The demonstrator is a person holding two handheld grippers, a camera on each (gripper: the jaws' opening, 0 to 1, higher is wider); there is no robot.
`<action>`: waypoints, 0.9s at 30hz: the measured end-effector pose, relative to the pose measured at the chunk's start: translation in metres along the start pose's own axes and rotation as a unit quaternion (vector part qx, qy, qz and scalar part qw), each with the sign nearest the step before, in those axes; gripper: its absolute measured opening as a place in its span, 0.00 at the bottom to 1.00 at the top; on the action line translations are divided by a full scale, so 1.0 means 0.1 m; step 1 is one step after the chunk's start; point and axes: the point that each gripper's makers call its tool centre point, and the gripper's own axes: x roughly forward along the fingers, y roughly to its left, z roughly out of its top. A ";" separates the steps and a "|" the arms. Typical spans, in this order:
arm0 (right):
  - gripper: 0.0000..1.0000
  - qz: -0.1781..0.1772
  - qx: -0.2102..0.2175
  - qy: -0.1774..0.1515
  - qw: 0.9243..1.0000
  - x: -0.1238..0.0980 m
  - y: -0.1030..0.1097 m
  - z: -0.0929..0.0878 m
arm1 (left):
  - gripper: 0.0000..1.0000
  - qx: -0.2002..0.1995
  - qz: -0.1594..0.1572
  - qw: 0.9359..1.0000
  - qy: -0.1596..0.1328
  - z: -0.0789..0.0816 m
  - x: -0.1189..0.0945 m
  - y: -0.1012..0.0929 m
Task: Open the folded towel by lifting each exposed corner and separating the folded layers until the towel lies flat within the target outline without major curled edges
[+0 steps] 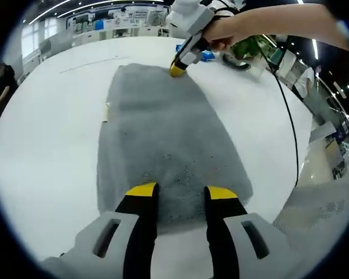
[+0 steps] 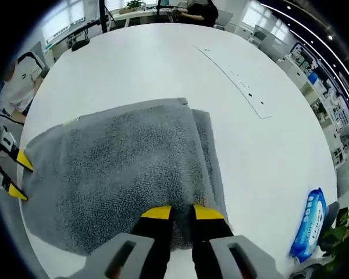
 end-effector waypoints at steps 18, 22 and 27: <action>0.08 -0.050 0.032 -0.013 0.998 0.05 -0.14 0.14 | 0.31 -0.008 -0.031 0.999 -0.008 0.07 0.07 -0.17; 0.08 -0.057 0.082 -0.017 0.995 -0.02 -0.15 0.12 | 0.35 -0.034 -0.051 0.998 -0.006 0.10 0.04 -0.21; 0.11 -0.059 0.126 -0.054 0.989 -0.24 -0.16 0.22 | 0.35 -0.066 -0.087 0.993 -0.042 0.24 -0.11 -0.29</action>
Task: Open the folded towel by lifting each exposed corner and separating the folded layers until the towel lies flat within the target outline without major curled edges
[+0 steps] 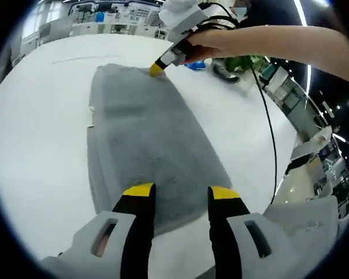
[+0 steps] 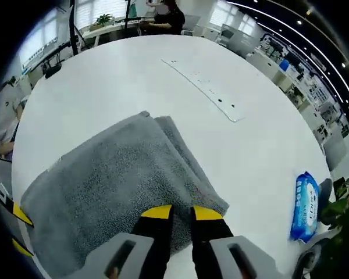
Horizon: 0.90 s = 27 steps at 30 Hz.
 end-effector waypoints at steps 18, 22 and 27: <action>0.19 0.025 0.064 -0.113 0.991 -0.84 0.98 0.13 | 0.36 0.025 0.020 0.998 -0.050 0.16 -0.61 0.29; 0.20 0.021 0.058 -0.118 0.991 -0.87 1.24 0.09 | 0.36 0.029 0.043 0.997 -0.063 0.18 -0.81 0.45; 0.21 0.033 0.068 -0.130 0.989 -0.87 1.58 0.14 | 0.36 0.010 0.063 0.995 -0.081 0.19 -1.03 0.65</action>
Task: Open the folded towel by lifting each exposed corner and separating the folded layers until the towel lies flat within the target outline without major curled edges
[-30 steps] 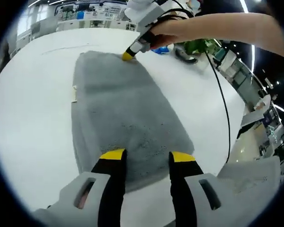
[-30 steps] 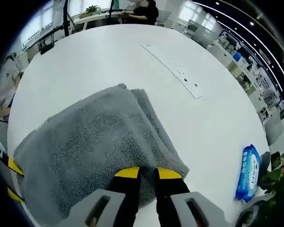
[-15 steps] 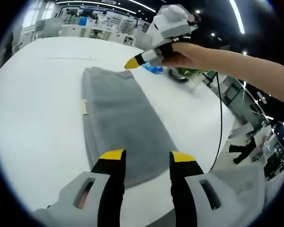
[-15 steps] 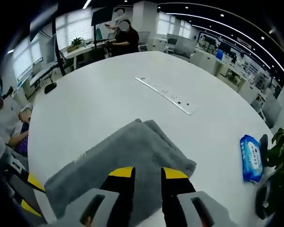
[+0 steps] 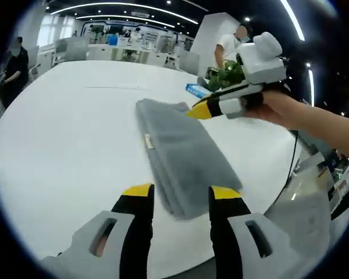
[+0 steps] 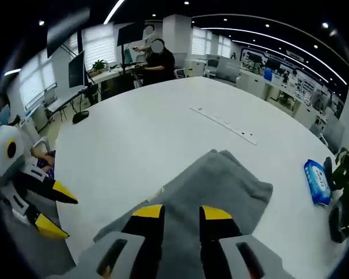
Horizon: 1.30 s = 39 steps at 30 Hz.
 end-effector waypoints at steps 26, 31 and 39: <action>0.27 -0.039 0.025 0.077 0.996 0.58 0.75 -0.64 | 0.36 0.087 0.061 0.991 -0.077 0.11 -0.51 0.11; 0.24 -0.054 0.007 0.083 0.995 0.61 0.73 -0.66 | 0.36 0.110 0.066 0.989 -0.074 0.08 -0.50 0.09; 0.15 -0.058 0.022 0.082 0.995 0.55 0.66 -0.65 | 0.36 0.097 0.066 0.990 -0.075 0.08 -0.52 0.12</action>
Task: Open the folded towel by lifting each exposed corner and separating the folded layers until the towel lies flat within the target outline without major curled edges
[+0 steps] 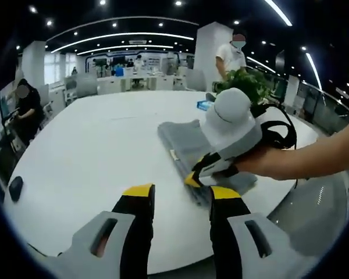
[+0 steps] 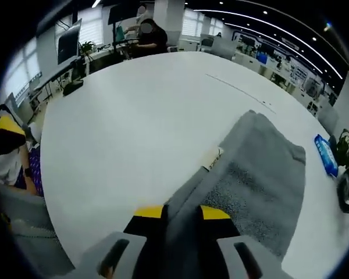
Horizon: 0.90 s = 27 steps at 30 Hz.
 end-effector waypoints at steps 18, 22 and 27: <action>0.01 0.000 0.036 -0.007 0.999 -0.24 -0.23 0.03 | 0.35 -0.011 0.015 1.000 0.005 -0.02 -0.01 0.08; 0.01 -0.007 0.046 -0.008 0.999 -0.32 -0.34 0.02 | 0.35 -0.012 0.010 1.000 0.008 -0.03 -0.01 0.06; 0.01 -0.019 0.063 -0.014 0.998 -0.42 -0.48 0.00 | 0.35 0.001 0.003 1.000 0.017 -0.07 0.00 0.01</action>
